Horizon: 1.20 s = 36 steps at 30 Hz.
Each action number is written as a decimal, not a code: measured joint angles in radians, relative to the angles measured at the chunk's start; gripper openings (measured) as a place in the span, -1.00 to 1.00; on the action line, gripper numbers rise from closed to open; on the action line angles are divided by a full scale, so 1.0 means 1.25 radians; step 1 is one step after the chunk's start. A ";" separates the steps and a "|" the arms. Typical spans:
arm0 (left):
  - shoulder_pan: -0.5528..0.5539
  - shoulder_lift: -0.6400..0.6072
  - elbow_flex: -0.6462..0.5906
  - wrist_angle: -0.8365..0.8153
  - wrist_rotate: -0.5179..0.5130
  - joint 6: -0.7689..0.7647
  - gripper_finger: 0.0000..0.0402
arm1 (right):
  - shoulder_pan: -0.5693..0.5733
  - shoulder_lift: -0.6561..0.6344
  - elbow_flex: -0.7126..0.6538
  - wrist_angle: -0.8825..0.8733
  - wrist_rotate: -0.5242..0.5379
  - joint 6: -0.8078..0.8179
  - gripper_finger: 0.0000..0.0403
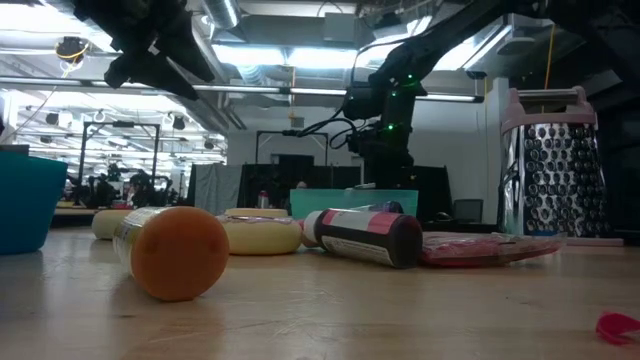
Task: Pick & Place Food Item
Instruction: Put the green food coloring into the green bin, then put the violet food coloring into the green bin
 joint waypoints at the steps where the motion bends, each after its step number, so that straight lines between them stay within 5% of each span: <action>1: 0.001 0.000 0.000 0.000 -0.001 0.000 -0.01 | -0.002 0.000 0.000 0.000 0.000 -0.008 -0.55; 13: 0.006 0.000 0.000 0.000 -0.003 0.000 -0.01 | -0.003 0.000 0.000 0.027 -0.021 -0.046 -0.12; 24: 0.006 0.000 0.000 0.000 -0.003 -0.009 -0.01 | -0.001 0.000 0.000 0.019 -0.028 -0.021 -0.08; 36: 0.006 0.000 0.000 0.000 0.000 -0.012 -0.01 | 0.089 -0.018 0.164 -0.100 -0.247 0.093 -0.07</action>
